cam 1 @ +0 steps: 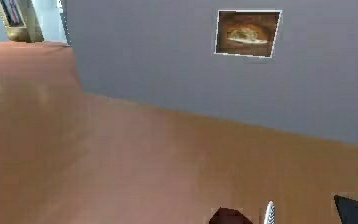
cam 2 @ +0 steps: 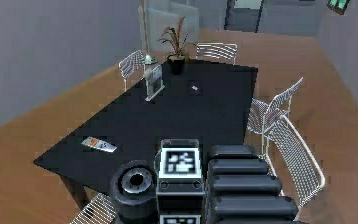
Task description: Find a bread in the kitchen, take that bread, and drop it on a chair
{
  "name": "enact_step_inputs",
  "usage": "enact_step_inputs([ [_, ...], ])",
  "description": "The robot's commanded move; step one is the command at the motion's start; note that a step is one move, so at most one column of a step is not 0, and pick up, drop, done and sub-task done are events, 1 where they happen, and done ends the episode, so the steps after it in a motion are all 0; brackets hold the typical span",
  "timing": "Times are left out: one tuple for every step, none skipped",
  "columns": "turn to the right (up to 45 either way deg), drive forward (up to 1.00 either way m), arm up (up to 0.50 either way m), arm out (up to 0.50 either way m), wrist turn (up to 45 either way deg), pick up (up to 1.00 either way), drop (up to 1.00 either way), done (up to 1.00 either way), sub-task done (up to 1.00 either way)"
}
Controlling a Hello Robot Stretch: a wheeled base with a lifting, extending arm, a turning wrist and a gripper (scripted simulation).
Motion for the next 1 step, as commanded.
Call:
enact_step_inputs([
  [-45.0, 0.0, 0.0, 0.0, 0.0, 0.0, 0.0, 0.0, 0.0],
])
